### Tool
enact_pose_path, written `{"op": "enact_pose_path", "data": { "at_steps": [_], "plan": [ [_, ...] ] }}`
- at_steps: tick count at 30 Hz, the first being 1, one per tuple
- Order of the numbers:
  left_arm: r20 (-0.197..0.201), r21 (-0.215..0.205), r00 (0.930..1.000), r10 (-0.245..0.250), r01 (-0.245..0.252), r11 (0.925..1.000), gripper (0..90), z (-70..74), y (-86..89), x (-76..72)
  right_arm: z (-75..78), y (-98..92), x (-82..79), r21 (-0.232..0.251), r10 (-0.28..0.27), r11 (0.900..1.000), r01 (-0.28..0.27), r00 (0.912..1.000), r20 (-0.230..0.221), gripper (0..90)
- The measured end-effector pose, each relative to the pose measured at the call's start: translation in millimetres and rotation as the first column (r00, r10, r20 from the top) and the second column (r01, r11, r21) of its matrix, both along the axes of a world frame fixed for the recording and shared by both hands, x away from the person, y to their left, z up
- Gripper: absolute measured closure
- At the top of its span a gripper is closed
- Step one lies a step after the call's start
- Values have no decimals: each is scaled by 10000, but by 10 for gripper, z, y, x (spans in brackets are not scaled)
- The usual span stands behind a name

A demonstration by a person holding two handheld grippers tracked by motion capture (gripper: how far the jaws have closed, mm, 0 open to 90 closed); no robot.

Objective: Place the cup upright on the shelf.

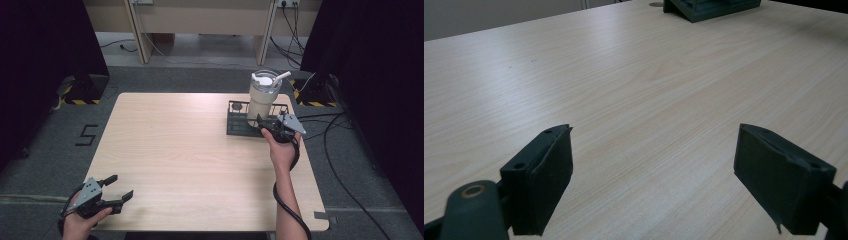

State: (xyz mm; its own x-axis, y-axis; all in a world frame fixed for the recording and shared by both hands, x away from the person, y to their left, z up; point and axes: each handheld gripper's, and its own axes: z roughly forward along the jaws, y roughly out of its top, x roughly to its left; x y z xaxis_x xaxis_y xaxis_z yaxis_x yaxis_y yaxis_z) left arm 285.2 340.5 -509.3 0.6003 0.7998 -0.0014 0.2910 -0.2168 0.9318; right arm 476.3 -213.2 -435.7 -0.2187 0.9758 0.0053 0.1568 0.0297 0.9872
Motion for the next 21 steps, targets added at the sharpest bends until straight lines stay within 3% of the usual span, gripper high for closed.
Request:
{"op": "enact_pose_path", "data": {
  "at_steps": [21],
  "plan": [
    [10, 44, 10000, -21, 21, 10000, 154, 3, -5, 0, -77, -135, -335, 31, 6, 10000, -6, 10000, -74, 120]
  ]
}}
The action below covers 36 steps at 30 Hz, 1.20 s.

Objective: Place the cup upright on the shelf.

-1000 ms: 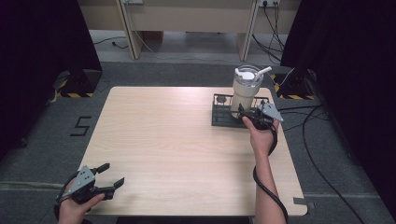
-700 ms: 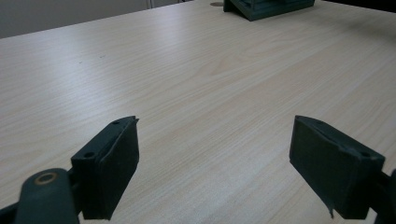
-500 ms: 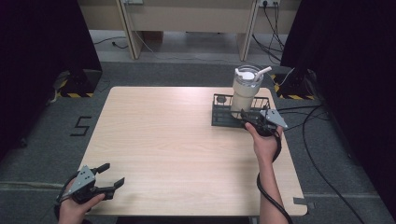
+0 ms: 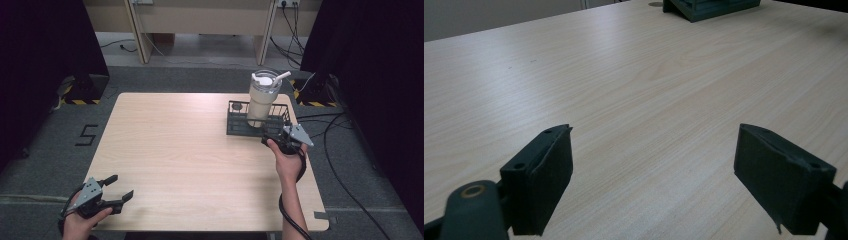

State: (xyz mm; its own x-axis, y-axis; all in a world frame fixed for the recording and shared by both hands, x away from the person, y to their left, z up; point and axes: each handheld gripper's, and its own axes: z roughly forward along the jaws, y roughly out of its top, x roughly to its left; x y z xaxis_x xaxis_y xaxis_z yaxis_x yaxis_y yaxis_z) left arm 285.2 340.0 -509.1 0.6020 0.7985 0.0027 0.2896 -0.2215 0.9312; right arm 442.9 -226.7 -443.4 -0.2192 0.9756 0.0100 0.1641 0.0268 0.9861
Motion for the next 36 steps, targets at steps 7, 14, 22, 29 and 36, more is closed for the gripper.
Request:
{"op": "enact_pose_path", "data": {
  "at_steps": [7, 14, 22, 29, 36],
  "plan": [
    [6, 25, 10000, -6, 6, 10000, 154, 0, -2, 0, -25, -61, -121, -87, -14, 10000, 13, 9999, -117, 121],
    [6, 31, 10000, -9, 9, 10000, 154, 1, -8, 0, -67, -138, -240, -27, -92, 10000, 92, 9997, -217, 121],
    [10, 35, 10000, -7, 7, 10000, 154, 1, -11, 0, -153, -205, -381, -118, -149, 9998, 144, 9991, -408, 123],
    [10, 37, 10000, -1, 1, 10000, 154, 1, -12, 0, -218, -255, -501, -173, -231, 9996, 222, 9981, -566, 124],
    [8, 61, 10000, 1, -1, 10000, 154, 2, -14, -1, -291, -325, -619, -253, -331, 9992, 314, 9969, -714, 126]
  ]
}}
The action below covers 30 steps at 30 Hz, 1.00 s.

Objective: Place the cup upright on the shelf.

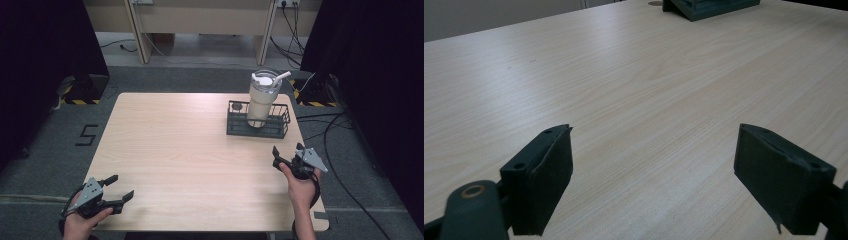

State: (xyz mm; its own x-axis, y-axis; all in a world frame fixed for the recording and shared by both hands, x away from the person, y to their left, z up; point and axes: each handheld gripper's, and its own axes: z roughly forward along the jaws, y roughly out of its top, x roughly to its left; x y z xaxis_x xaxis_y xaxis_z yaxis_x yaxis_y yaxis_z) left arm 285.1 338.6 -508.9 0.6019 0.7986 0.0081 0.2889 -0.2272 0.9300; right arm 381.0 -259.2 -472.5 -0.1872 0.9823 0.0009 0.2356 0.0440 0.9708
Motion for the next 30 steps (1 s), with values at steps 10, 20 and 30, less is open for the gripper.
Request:
{"op": "enact_pose_path", "data": {
  "at_steps": [10, 20, 30],
  "plan": [
    [-22, -46, 10000, 17, -17, 10000, 154, -1, 0, 2, -69, -64, -186, -36, -96, 9999, 96, 9998, -151, 130],
    [3, -44, 10000, 23, -23, 10000, 155, 2, -2, 0, -125, -72, -354, -92, -108, 9999, 106, 9996, -262, 133],
    [-6, -17, 10000, 22, -22, 10000, 154, 2, -6, 1, -140, -76, -493, -194, -44, 9998, 40, 9997, -227, 133]
  ]
}}
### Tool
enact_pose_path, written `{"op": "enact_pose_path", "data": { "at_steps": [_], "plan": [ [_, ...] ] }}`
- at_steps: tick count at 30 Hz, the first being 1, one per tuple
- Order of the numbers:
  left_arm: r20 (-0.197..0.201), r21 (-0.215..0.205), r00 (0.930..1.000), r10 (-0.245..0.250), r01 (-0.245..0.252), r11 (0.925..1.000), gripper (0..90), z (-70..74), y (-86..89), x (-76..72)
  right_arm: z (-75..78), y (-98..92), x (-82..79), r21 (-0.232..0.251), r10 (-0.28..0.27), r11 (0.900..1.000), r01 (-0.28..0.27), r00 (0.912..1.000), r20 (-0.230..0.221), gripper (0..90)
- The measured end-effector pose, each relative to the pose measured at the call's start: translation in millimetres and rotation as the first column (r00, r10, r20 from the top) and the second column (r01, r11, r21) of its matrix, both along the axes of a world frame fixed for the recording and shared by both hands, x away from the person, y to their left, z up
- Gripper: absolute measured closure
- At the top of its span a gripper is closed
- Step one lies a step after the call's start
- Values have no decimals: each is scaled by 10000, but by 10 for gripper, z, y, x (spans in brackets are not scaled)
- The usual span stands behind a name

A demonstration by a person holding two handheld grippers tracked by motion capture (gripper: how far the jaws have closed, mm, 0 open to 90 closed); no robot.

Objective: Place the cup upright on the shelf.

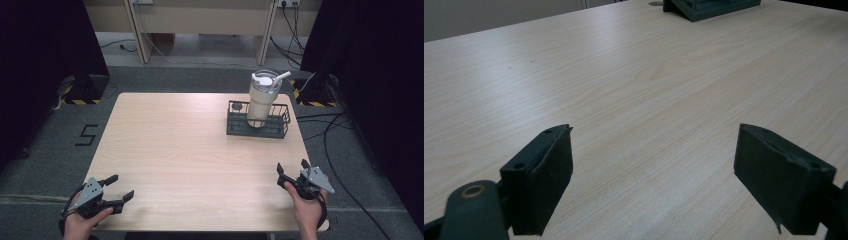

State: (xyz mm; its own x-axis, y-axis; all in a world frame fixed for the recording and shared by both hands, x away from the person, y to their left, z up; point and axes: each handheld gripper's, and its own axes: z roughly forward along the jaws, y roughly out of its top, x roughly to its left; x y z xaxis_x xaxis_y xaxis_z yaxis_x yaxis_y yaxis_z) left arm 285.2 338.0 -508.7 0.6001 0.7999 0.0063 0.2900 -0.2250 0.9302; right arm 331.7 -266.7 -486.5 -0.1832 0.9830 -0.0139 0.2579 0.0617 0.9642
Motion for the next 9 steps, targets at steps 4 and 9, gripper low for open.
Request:
{"op": "enact_pose_path", "data": {
  "at_steps": [4, 9],
  "plan": [
    [21, 17, 10000, -2, 2, 10000, 155, 3, -3, -1, -1, 15, -28, 2, 30, 10000, -30, 10000, 33, 133],
    [60, 8, 10000, 0, 0, 10000, 155, 7, -6, 7, 34, 50, -30, 103, 112, 9999, -113, 9998, 145, 133]
  ]
}}
